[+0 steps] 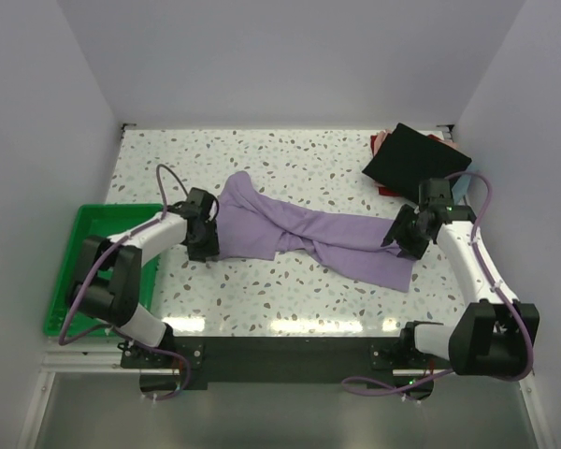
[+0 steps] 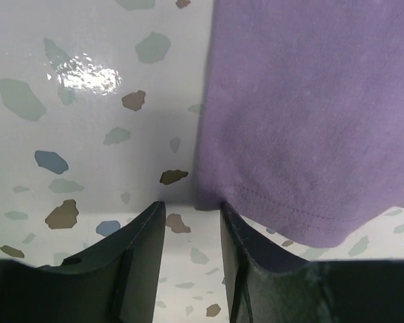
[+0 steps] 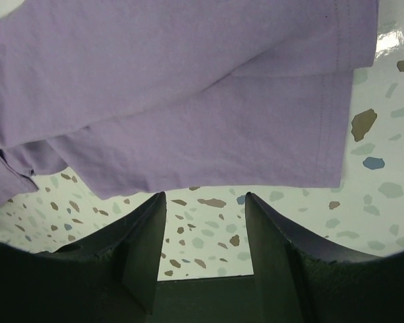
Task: Fold and stack the t-shirts
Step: Flatten the tshirt out
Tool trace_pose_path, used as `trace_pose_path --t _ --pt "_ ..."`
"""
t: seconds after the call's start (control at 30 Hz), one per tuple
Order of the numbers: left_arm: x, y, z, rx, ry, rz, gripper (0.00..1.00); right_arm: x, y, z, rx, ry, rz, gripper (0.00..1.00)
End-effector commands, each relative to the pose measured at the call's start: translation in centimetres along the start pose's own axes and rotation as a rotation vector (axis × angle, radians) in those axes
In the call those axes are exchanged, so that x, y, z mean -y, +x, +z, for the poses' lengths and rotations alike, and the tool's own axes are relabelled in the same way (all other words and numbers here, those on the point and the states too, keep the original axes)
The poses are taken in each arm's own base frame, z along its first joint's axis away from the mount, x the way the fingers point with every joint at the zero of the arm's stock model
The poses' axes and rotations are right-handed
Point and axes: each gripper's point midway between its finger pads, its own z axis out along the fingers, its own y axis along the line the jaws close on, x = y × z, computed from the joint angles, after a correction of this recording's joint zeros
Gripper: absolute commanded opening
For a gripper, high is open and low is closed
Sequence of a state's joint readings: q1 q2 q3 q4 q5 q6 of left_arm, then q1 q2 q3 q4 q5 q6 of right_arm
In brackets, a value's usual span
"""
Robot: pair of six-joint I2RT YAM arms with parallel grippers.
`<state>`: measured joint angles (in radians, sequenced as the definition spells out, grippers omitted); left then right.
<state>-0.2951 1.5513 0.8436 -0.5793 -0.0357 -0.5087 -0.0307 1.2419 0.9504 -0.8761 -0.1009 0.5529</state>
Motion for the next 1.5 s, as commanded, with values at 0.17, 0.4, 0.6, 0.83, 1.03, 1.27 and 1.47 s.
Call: trace_pose_path --t 0.17,0.4,0.6,0.83,1.03,1.27,1.47 --pt "0.7 -2.2 1.2 0.064 -0.027 0.025 0.34 -0.7 0.2 -0.8 0.019 -0.038 0.005 0.54" --pt "1.6 -1.0 2.2 0.033 0.022 0.039 0.27 -0.9 -0.1 -0.9 0.019 -0.040 0.005 0.54" --pt "2.0 -0.2 3.0 -0.006 0.044 0.042 0.18 -1.1 -0.2 -1.0 0.020 -0.043 0.003 0.55" --pt "2.8 -0.2 2.7 -0.020 0.081 0.034 0.00 -1.0 0.1 -0.8 0.019 -0.041 0.001 0.55" --pt "5.2 -6.3 -1.2 0.052 0.281 -0.087 0.00 0.0 1.3 0.3 -0.016 -0.011 0.001 0.55" --pt "-1.2 -17.7 -12.0 0.443 0.448 -0.448 0.00 0.6 2.1 0.7 -0.026 -0.004 0.012 0.55" --pt "-4.6 -17.7 -13.1 0.460 0.453 -0.545 0.00 1.4 2.0 1.2 -0.011 0.041 0.028 0.55"
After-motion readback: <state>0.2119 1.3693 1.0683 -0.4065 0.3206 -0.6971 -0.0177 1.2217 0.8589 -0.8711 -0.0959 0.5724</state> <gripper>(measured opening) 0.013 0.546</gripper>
